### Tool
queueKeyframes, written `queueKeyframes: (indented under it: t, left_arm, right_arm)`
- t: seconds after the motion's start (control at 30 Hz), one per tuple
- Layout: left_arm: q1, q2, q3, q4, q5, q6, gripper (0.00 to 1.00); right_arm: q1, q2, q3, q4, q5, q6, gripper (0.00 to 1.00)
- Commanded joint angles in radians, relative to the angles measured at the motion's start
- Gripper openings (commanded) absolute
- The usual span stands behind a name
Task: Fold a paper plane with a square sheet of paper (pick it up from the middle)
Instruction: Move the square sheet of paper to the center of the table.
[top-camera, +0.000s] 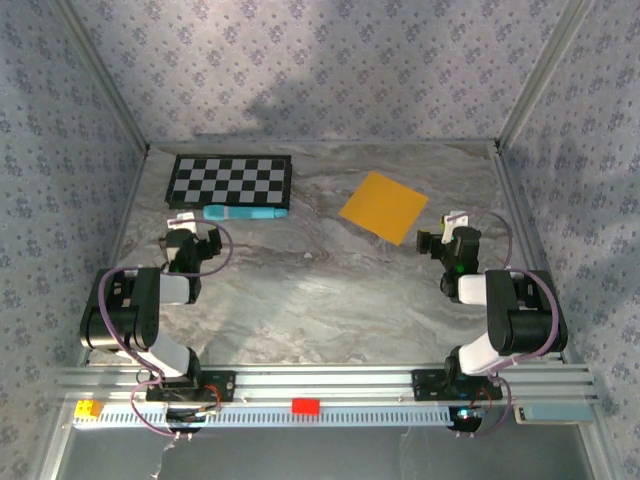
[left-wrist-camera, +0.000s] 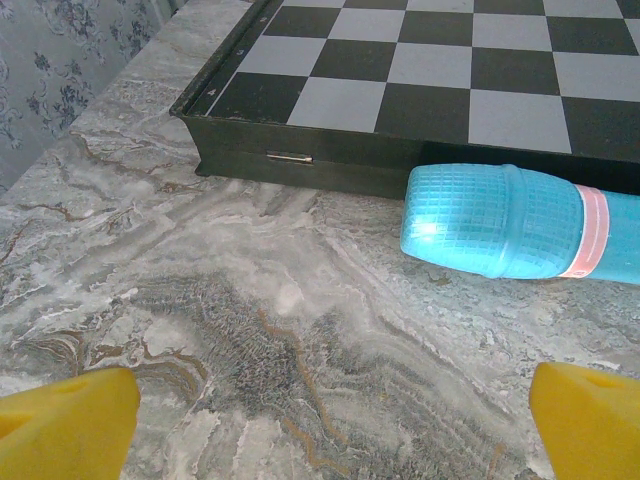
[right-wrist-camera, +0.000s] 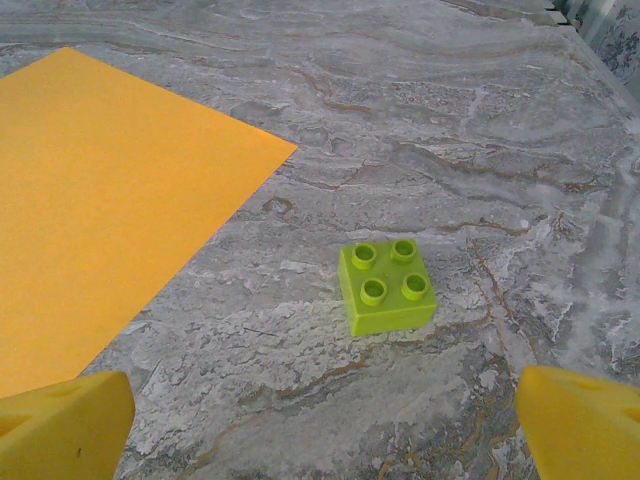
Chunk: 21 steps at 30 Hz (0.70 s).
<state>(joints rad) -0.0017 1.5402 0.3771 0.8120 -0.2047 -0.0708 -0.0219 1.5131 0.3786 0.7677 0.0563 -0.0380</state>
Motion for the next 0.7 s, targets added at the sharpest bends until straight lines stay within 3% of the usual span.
queueKeyframes:
  t: [0.0,0.37,0.6,0.67]
  left_arm:
    - [0.0,-0.007,0.02,0.032,0.012,0.01,1.0]
    - [0.0,-0.007,0.02,0.032,0.013,0.011,1.0]
    - [0.0,-0.008,0.019,0.032,0.012,0.01,1.0]
    - [0.0,-0.008,0.019,0.032,0.013,0.011,1.0]
  right_arm:
    - [-0.006,0.005,0.016,0.019,0.006,0.013,1.0]
    - [-0.006,-0.004,0.019,0.009,-0.011,0.006,1.0]
    - [0.002,-0.096,0.247,-0.466,-0.06,0.016,1.0]
    - [-0.007,-0.105,0.327,-0.597,-0.06,0.092,1.0]
